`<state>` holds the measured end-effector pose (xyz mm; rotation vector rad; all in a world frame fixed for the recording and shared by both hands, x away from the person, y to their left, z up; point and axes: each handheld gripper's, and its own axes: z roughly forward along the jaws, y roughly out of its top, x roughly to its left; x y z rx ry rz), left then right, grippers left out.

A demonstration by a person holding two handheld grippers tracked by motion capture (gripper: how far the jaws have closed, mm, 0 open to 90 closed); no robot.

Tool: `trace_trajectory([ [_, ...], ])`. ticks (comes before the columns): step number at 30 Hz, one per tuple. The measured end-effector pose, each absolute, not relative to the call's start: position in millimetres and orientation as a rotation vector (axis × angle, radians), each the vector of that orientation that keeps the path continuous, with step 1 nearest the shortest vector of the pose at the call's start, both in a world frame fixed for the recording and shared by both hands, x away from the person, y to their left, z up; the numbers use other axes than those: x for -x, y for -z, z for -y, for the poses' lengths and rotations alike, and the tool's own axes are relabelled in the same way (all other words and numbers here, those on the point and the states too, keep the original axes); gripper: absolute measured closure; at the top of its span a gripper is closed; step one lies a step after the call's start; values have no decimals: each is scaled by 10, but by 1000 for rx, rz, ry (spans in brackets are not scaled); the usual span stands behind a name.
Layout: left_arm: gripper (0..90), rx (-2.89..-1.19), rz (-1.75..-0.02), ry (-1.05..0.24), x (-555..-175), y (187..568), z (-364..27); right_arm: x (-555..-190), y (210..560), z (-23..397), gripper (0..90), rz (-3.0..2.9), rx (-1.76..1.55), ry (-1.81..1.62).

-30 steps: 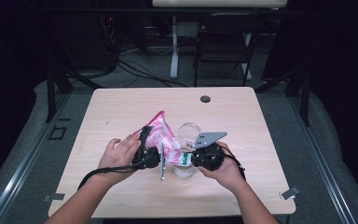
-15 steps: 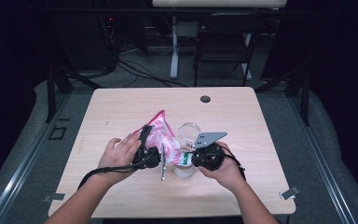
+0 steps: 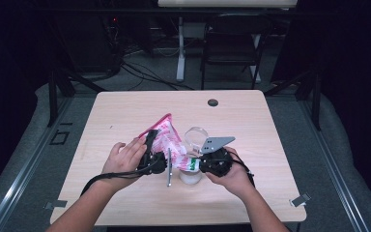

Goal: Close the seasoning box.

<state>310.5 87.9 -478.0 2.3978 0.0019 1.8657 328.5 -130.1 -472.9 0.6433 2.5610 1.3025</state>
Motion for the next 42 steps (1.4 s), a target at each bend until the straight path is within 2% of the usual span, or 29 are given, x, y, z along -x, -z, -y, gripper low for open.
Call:
trace_trajectory([
  [42,642,-2378,44,-1911,-3093,4844,-881,-3326,4821,1280,900,-2582,-655,-1276],
])
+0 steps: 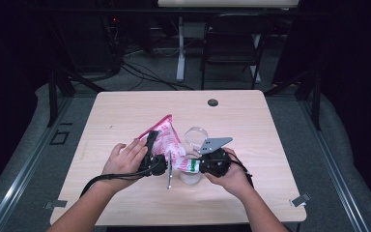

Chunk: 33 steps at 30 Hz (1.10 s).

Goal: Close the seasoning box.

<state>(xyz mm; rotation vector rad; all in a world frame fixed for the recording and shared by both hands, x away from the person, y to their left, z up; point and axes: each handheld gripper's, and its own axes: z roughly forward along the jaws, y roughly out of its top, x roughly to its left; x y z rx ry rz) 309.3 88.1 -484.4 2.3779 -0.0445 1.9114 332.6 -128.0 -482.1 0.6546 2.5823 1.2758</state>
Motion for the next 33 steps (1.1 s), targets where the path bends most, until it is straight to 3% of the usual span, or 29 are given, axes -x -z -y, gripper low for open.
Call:
trace_trajectory([
  [33,643,-2385,40,-1919,-3089,4826,-896,-3344,4861,1252,900,-2588,-663,-1272],
])
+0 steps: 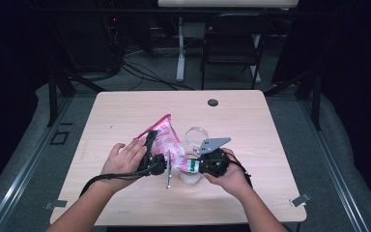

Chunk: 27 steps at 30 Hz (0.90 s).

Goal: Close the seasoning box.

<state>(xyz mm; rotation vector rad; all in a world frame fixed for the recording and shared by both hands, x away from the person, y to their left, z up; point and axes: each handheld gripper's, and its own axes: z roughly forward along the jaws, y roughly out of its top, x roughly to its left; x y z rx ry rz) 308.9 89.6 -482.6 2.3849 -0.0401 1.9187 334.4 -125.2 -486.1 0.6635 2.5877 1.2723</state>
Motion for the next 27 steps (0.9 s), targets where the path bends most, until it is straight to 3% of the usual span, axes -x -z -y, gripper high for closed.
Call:
trace_trajectory([
  [27,645,-2377,55,-1928,-3084,4809,-885,-3353,4879,1253,900,-2586,-670,-1268],
])
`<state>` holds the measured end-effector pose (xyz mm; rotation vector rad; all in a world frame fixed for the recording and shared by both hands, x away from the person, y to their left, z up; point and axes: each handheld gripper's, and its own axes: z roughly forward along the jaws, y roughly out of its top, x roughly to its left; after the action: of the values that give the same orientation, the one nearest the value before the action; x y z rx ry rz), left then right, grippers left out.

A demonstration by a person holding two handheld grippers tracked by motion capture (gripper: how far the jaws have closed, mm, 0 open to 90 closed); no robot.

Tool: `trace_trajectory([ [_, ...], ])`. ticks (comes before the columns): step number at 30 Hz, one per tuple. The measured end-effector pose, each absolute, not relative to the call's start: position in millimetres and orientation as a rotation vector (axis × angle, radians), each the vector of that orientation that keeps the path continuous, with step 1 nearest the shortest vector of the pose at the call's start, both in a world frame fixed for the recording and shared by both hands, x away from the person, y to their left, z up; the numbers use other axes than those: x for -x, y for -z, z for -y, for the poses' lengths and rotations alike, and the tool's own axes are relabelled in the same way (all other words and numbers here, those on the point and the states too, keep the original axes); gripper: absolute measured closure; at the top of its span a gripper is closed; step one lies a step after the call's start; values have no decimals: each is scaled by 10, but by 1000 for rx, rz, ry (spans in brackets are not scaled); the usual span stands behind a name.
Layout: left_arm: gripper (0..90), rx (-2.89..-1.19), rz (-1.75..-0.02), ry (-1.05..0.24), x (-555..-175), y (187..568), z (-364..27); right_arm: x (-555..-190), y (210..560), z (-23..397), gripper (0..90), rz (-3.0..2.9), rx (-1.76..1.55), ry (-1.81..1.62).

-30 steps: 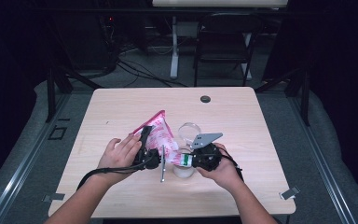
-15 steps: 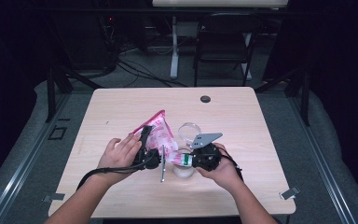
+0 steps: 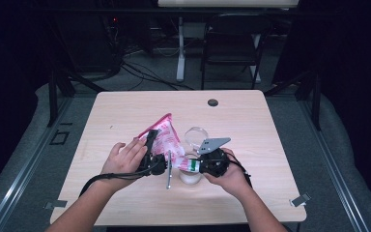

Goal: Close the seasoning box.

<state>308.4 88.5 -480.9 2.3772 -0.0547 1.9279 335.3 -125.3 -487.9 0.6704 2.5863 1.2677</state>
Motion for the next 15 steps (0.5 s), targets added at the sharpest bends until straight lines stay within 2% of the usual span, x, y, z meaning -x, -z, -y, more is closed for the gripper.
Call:
trace_trajectory([
  [15,645,-2351,79,-1969,-3053,4813,-873,-3352,4884,1256,900,-2590,-665,-1258],
])
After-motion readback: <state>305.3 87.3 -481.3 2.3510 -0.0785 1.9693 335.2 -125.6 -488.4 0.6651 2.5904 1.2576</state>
